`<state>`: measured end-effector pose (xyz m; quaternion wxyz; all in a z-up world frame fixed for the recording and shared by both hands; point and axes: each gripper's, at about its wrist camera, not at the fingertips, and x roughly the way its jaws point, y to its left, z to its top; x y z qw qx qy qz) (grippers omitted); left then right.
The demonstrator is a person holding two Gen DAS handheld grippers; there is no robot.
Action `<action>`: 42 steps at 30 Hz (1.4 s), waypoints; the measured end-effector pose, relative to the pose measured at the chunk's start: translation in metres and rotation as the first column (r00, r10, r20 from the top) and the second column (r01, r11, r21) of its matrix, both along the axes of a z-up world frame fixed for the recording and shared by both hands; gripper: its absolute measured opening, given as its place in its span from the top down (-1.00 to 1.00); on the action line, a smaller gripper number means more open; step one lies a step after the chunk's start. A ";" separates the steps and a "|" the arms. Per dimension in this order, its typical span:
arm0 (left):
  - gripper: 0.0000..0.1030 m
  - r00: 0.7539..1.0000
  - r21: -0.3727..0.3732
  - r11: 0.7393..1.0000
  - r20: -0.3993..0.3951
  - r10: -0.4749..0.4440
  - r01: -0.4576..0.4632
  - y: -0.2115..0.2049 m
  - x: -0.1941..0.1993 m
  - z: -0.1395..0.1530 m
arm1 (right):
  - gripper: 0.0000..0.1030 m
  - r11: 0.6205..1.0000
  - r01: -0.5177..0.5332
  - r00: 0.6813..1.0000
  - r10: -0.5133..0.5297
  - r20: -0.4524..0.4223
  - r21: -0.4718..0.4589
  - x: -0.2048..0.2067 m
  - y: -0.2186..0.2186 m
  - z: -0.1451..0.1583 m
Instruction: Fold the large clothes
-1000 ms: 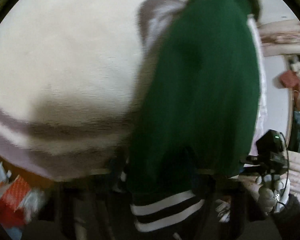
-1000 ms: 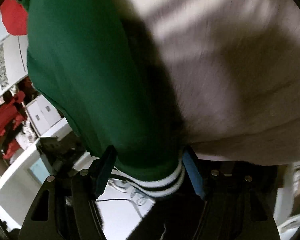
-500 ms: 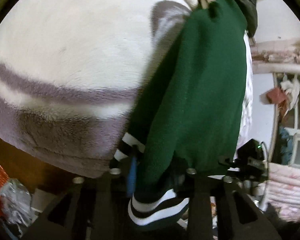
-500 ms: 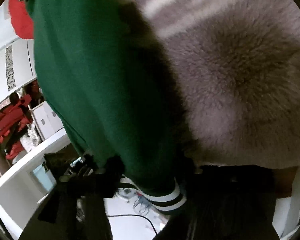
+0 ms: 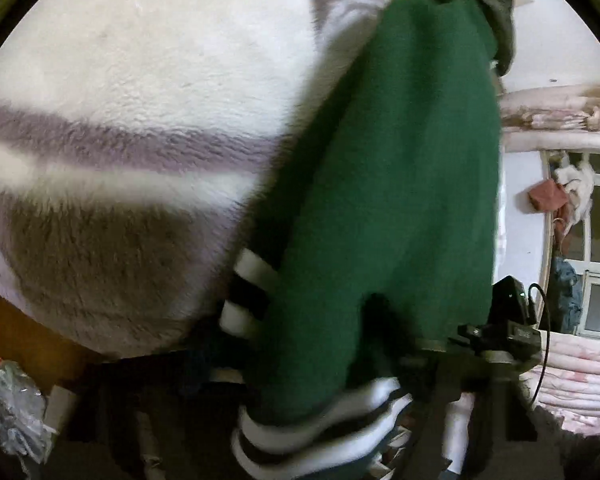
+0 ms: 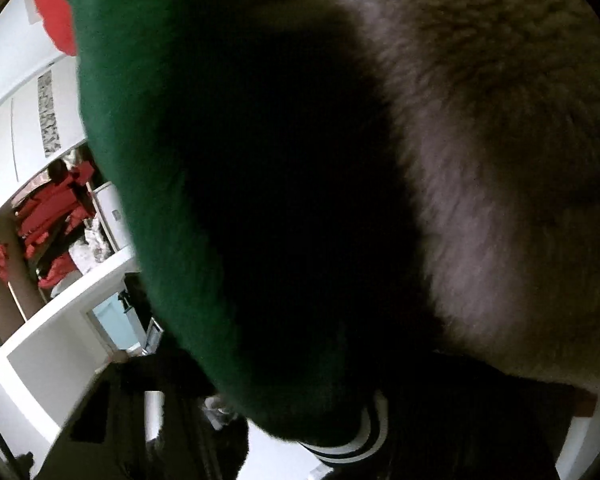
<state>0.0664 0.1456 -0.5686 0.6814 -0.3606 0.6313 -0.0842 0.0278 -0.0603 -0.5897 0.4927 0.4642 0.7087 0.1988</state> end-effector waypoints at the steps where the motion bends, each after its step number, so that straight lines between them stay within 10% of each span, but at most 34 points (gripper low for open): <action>1: 0.40 1.000 0.007 1.000 0.009 0.009 -0.009 -0.004 -0.001 0.005 | 0.46 1.000 0.003 1.000 -0.003 0.020 -0.011 -0.001 0.005 0.008; 9: 0.58 0.998 -0.016 0.999 0.039 0.052 -0.051 -0.028 -0.038 0.066 | 0.61 1.000 -0.001 0.998 0.001 0.056 -0.009 -0.037 0.028 0.076; 16: 0.59 0.996 -0.039 0.997 -0.067 0.061 -0.064 -0.034 -0.079 0.057 | 0.60 1.000 0.009 0.996 -0.011 -0.092 -0.022 -0.113 -0.027 0.063; 22: 0.59 0.993 -0.041 0.997 0.090 0.072 -0.069 -0.053 -0.036 0.122 | 0.61 0.998 0.017 1.000 -0.018 0.010 0.059 -0.090 -0.026 0.114; 32: 0.59 0.884 -0.026 0.999 0.467 -0.006 0.020 -0.024 0.068 0.249 | 0.62 0.986 0.049 0.934 -0.101 0.341 0.158 0.061 -0.027 0.279; 38: 0.59 0.848 0.028 0.997 0.525 -0.073 0.068 -0.025 0.206 0.231 | 0.63 0.986 0.144 0.907 -0.167 0.387 0.088 0.186 -0.079 0.274; 42: 0.59 0.879 0.056 0.991 0.457 -0.133 0.121 -0.025 0.306 0.171 | 0.63 0.981 0.191 0.927 -0.182 0.327 0.005 0.269 -0.124 0.219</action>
